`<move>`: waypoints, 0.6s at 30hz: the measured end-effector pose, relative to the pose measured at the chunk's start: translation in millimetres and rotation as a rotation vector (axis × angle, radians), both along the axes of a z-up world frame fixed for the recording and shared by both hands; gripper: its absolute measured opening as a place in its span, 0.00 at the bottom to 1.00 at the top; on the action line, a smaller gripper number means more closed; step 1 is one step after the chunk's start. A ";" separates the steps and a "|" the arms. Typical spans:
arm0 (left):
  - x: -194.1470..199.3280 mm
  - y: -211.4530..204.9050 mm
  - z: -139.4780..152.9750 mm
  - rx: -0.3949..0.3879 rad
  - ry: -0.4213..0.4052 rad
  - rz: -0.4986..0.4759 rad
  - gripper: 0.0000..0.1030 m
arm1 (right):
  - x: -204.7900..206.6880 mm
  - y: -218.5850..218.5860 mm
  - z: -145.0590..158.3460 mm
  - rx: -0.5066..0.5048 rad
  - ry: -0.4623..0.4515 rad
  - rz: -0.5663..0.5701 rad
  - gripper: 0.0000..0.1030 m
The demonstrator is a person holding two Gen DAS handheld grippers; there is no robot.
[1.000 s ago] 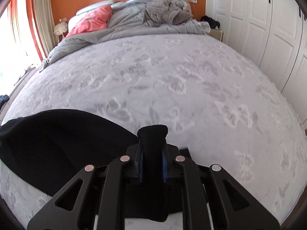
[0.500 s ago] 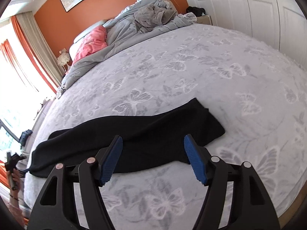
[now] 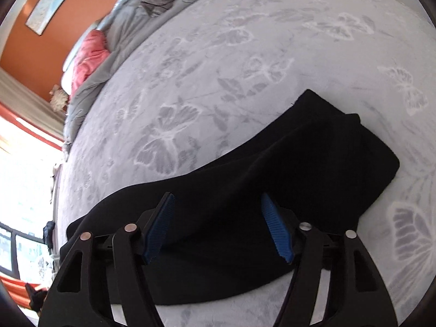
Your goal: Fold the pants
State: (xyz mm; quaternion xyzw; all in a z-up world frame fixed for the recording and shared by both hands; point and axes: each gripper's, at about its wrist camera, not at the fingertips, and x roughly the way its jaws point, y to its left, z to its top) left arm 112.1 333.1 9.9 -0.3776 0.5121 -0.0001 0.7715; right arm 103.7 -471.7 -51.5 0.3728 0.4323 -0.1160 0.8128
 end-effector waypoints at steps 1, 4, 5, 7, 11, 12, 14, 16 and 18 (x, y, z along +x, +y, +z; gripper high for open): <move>0.3 -4.1 -3.8 -0.014 -0.001 0.003 0.01 | 3.1 -2.7 6.9 0.020 -0.033 -0.028 0.03; 6.4 -11.3 -7.1 -0.013 -0.008 0.017 0.13 | -20.6 14.8 89.0 -0.124 -0.307 0.047 0.03; 7.5 -12.6 -5.9 -0.006 -0.019 0.021 0.17 | -31.0 22.4 105.5 -0.165 -0.345 0.087 0.02; 10.5 -17.3 -5.0 0.018 -0.029 0.004 0.32 | -47.0 28.3 103.3 -0.304 -0.315 0.134 0.03; 16.0 -25.4 -19.3 0.015 -0.013 -0.007 0.38 | -45.8 -2.4 8.0 -0.185 -0.072 0.117 0.03; 15.9 -25.5 -23.6 0.015 -0.006 0.003 0.38 | -47.8 0.1 -4.7 -0.177 -0.052 0.122 0.04; 13.0 -25.4 -27.3 0.062 0.015 0.030 0.38 | -51.1 6.3 -7.0 -0.176 -0.075 0.123 0.04; 12.7 -21.7 -25.2 0.082 0.007 0.037 0.42 | -50.0 9.6 -1.2 -0.183 -0.088 0.128 0.05; 7.3 -9.7 -22.2 0.053 -0.023 0.083 0.52 | -44.7 9.2 5.4 -0.199 -0.091 0.133 0.07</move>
